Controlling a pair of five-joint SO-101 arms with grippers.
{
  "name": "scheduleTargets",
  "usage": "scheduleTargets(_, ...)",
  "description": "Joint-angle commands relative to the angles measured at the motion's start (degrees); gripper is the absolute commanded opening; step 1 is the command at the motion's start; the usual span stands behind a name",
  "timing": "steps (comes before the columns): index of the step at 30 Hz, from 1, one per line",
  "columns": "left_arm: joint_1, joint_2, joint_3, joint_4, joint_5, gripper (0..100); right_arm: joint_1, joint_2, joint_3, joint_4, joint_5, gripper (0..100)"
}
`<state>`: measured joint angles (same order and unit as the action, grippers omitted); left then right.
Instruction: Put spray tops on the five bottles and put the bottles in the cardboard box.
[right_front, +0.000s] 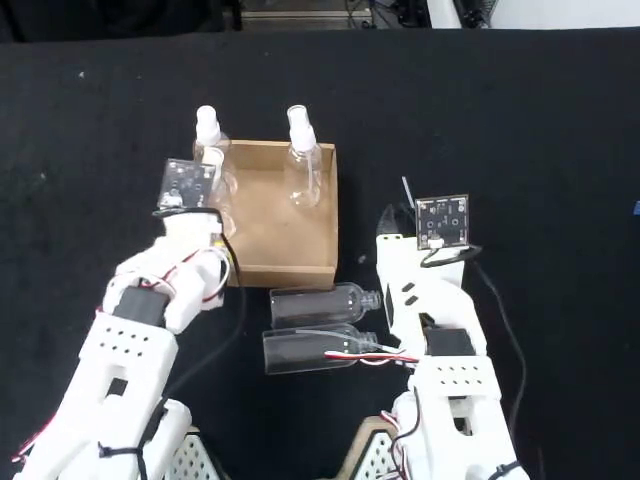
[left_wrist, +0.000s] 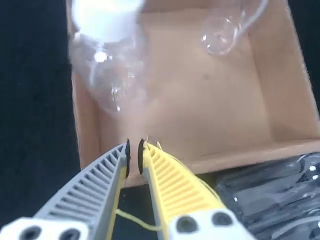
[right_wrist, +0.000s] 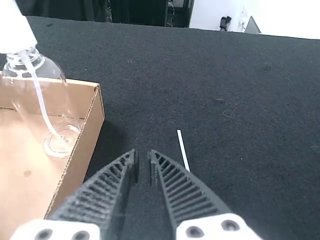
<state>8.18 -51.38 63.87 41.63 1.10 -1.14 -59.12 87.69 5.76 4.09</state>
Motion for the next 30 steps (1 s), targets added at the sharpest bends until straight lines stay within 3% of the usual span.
scheduleTargets(1, 0.9, 0.3, 0.1, -4.3, 0.2, 4, 0.4, 0.3, -3.9, -1.5, 0.4, 2.5)
scheduleTargets(7, 0.7, 1.1, 2.5, -9.5, 0.2, 4, 0.4, 0.3, -3.9, -1.5, 0.4, 2.5)
scheduleTargets(30, 0.9, 8.9, 2.2, -17.4, 0.2, 4, 0.4, 0.3, -3.7, -1.5, 0.4, 2.5)
